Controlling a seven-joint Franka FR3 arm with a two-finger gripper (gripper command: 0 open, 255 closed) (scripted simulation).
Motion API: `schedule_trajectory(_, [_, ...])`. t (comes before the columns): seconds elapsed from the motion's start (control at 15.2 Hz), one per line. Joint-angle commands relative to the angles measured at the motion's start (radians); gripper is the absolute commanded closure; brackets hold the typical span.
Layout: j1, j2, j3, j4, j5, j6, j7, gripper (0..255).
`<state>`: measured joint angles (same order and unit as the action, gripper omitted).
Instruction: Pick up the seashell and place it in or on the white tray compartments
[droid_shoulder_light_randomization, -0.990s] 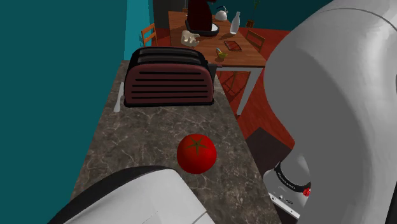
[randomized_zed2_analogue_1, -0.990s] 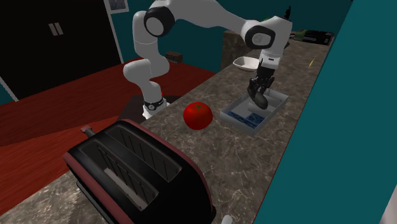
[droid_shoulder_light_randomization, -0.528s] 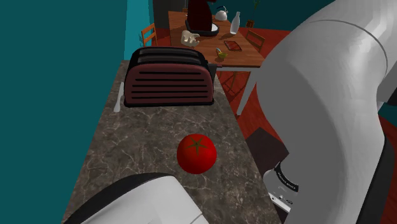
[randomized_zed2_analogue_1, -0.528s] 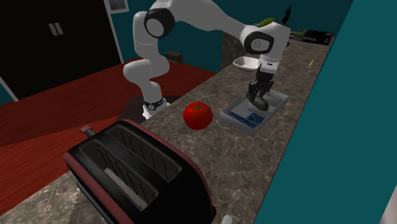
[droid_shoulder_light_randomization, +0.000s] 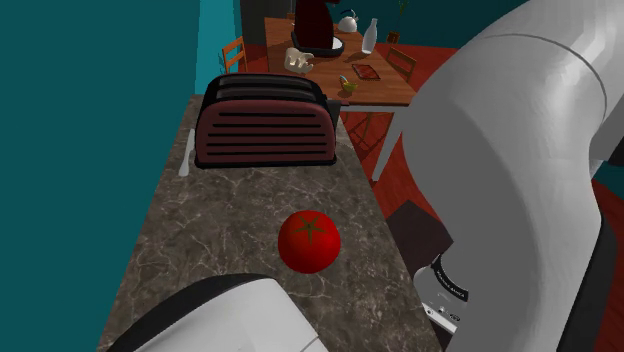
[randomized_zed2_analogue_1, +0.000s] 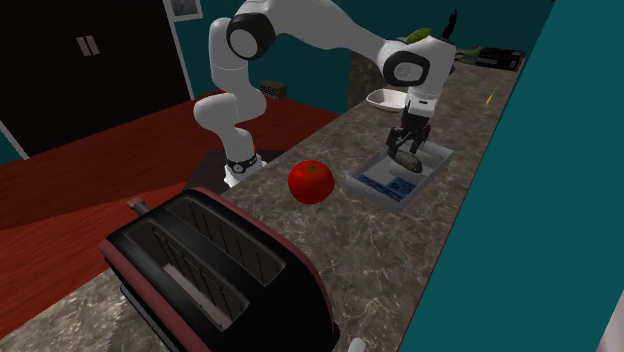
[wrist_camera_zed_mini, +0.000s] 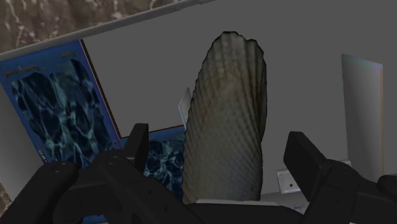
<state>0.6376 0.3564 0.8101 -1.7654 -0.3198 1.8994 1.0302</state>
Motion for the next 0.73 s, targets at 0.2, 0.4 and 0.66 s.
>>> schedule_trajectory(0.2, [0.005, -0.011, 0.008, 0.055, 0.014, -0.062, -0.01, 0])
schedule_trajectory(0.4, [0.011, -0.017, 0.013, 0.109, 0.023, -0.119, -0.017, 0])
schedule_trajectory(0.66, [0.011, -0.017, 0.013, 0.109, 0.023, -0.119, -0.017, 0])
